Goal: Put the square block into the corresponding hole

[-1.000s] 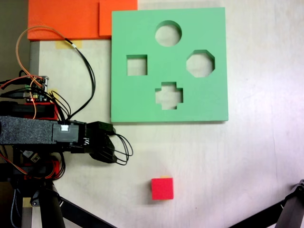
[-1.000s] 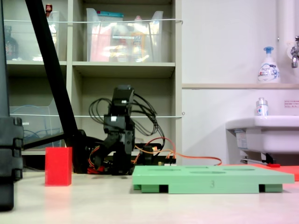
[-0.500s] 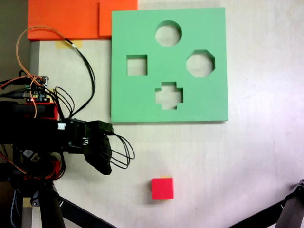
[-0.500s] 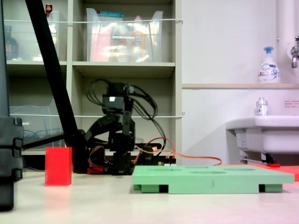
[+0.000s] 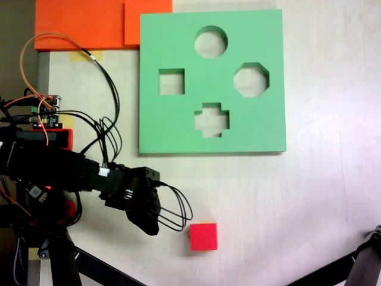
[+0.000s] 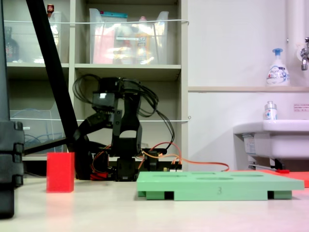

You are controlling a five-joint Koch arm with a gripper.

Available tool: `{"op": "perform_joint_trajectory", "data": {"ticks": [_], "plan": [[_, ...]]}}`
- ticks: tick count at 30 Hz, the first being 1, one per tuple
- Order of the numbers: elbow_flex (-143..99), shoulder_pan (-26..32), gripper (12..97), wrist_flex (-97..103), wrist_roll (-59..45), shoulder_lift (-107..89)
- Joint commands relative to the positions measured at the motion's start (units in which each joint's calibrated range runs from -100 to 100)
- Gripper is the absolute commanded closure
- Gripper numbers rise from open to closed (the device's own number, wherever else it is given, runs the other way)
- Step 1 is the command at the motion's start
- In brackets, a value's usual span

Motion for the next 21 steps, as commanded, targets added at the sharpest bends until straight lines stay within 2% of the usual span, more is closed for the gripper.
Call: {"op": "perform_joint_trajectory", "data": {"ticks": [1,11,21], "plan": [[4.5,-1.0,43.8,-0.7,-1.6,1.6],[15.2,-6.0,44.4,-3.6,-6.2,15.5],[25.3,-5.8,41.7,-3.6,-6.5,29.2]]}}
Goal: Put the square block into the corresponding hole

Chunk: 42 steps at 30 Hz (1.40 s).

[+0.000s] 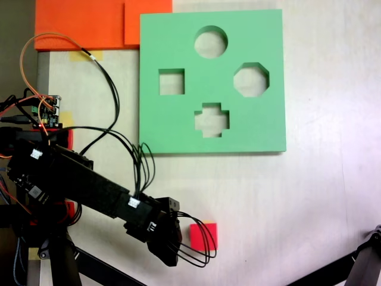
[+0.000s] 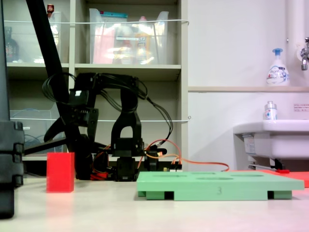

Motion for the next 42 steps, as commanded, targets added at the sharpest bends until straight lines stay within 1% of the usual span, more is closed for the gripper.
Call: {"op": "perform_joint_trajectory", "data": {"ticks": [1,19,42], "plan": [[5.2,0.2,41.7,-1.2,-0.4,1.2],[16.8,1.9,41.9,-1.2,-0.3,16.5],[18.4,1.8,41.9,-0.3,-0.7,28.1]]}}
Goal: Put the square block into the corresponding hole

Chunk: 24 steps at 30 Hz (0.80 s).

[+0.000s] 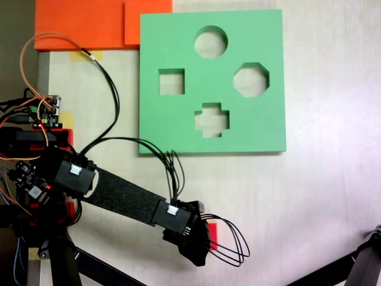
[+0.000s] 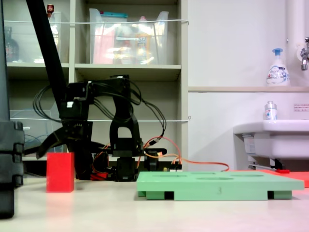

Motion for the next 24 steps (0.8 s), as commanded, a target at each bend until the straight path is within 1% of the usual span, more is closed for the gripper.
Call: {"op": "perform_joint_trajectory", "data": {"ticks": [1,24], "plan": [[3.1,0.0,41.9,0.2,-0.7,0.2],[3.4,-0.7,41.7,2.5,-1.1,9.2]]}}
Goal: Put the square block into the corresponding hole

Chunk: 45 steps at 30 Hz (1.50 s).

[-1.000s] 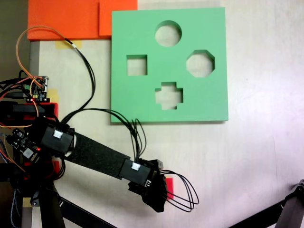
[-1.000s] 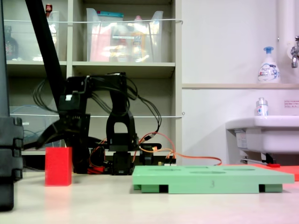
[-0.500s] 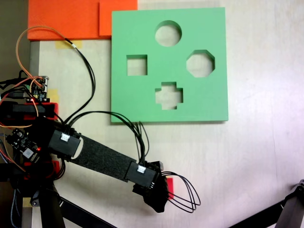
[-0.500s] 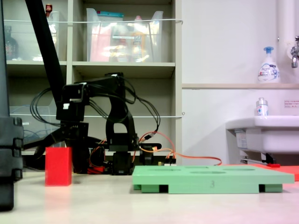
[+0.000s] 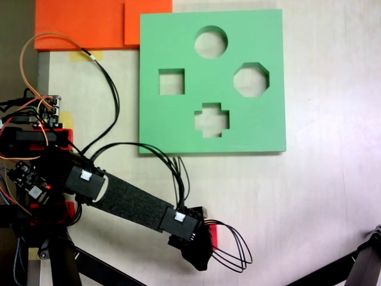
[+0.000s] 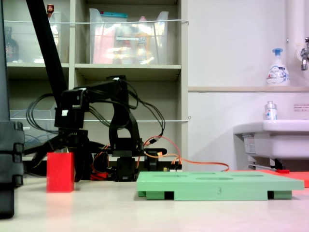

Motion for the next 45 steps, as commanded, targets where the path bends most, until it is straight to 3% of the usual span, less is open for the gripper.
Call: {"op": "perform_joint_trajectory", "data": {"ticks": [1,8,12,22,45], "plan": [[2.1,0.0,41.7,0.8,-0.5,0.0],[1.8,-0.1,42.6,0.8,-0.5,0.3],[0.6,-0.7,66.2,0.5,-0.5,-1.0],[-0.4,-1.6,80.1,-0.3,-0.4,-3.5],[-0.3,-3.5,80.1,-6.9,0.0,-13.4]]}}
